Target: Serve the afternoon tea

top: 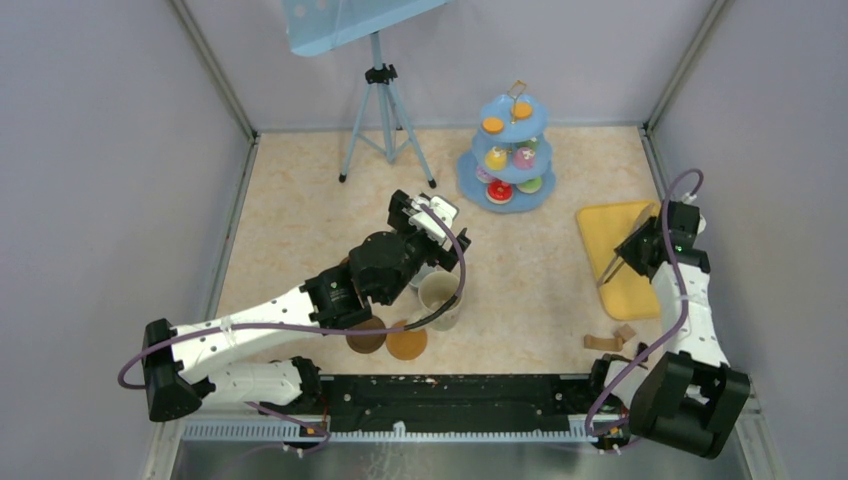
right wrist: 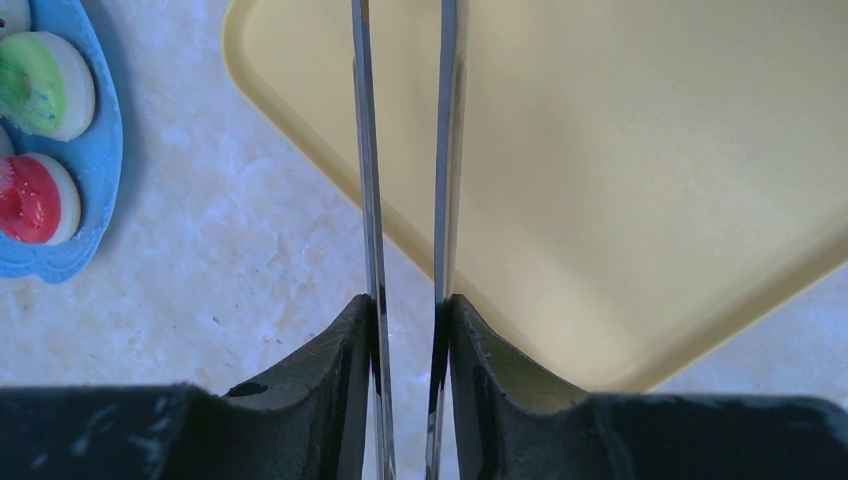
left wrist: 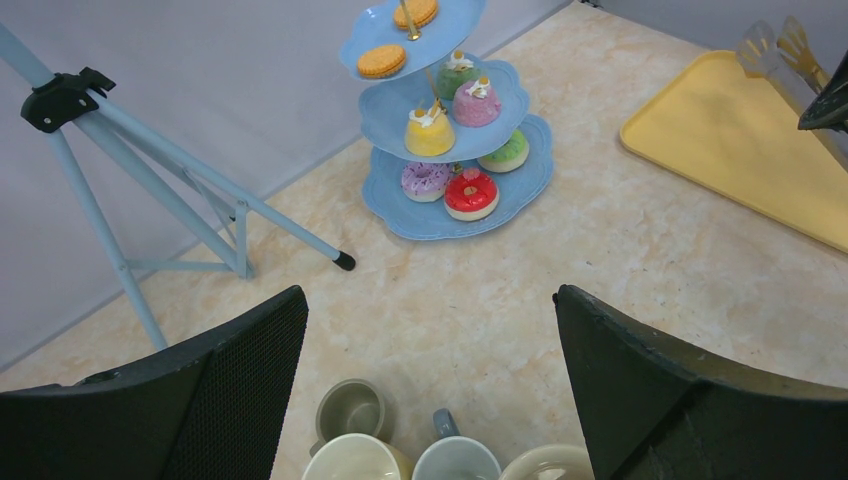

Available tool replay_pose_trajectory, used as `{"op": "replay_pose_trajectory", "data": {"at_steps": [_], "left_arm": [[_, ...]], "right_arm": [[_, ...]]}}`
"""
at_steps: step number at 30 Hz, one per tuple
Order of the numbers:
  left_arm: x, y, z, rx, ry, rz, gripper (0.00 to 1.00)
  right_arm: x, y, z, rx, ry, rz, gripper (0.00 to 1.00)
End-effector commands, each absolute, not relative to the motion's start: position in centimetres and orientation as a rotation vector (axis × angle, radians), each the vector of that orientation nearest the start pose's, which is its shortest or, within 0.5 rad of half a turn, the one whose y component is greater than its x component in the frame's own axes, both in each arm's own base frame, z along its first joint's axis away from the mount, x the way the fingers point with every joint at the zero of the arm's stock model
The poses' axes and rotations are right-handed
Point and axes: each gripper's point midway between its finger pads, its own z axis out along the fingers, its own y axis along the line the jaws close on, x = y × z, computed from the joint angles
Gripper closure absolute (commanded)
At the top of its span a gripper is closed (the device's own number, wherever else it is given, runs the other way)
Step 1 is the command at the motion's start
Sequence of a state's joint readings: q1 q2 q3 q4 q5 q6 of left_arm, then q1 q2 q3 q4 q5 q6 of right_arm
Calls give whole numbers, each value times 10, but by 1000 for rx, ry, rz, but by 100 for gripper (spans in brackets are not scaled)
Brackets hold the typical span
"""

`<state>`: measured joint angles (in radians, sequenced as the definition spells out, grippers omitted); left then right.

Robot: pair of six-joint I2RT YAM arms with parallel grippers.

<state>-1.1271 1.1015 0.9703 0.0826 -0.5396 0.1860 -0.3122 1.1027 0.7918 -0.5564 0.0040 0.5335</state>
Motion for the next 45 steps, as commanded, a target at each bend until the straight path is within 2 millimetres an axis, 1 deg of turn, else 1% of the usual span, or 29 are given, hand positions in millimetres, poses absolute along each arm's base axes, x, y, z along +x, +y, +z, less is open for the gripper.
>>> {"op": "replay_pose_trajectory", "data": {"at_steps": [1,5,8,10,12,13,16,18,21,23,24,25,27,33,35,38,41,45], "left_arm": [[244,-287,350,572,1442,-327,1],[247,-286,348,564,1451,-301,1],[247,-285,347,563,1450,-307,1],[245,-286,348,564,1449,-318,1],[245,-285,350,558,1445,-317,1],[246,-284,350,553,1446,-309,1],[249,-282,351,543,1450,-305,1],[251,-283,348,545,1458,-301,1],[251,-286,344,558,1463,-300,1],[251,-285,344,557,1462,-305,1],[251,-285,345,554,1462,-303,1],[252,-285,344,552,1464,-298,1],[254,-285,342,554,1472,-286,1],[253,-286,341,561,1468,-295,1],[254,-285,341,556,1470,-285,1],[254,-284,340,558,1469,-284,1],[254,-285,340,561,1469,-282,1],[254,-286,338,565,1471,-286,1]], "right_arm": [[282,-67,132,926,2163,140,90],[288,-61,155,815,2133,181,91],[295,-52,177,727,2096,246,90],[300,-41,193,668,2068,321,90],[307,-27,209,611,2045,406,91],[313,-19,221,568,2025,446,91],[326,15,249,427,2010,549,92],[334,36,270,347,1985,606,92],[341,67,301,247,1929,686,92],[345,84,315,202,1902,732,92],[348,89,320,192,1893,749,92],[351,102,322,166,1899,781,92],[355,116,326,130,1903,819,92],[374,136,325,86,1904,832,91],[378,140,323,81,1906,833,91],[383,143,314,86,1937,822,89],[386,140,303,85,1963,768,88],[391,137,298,90,1968,733,86]]}}
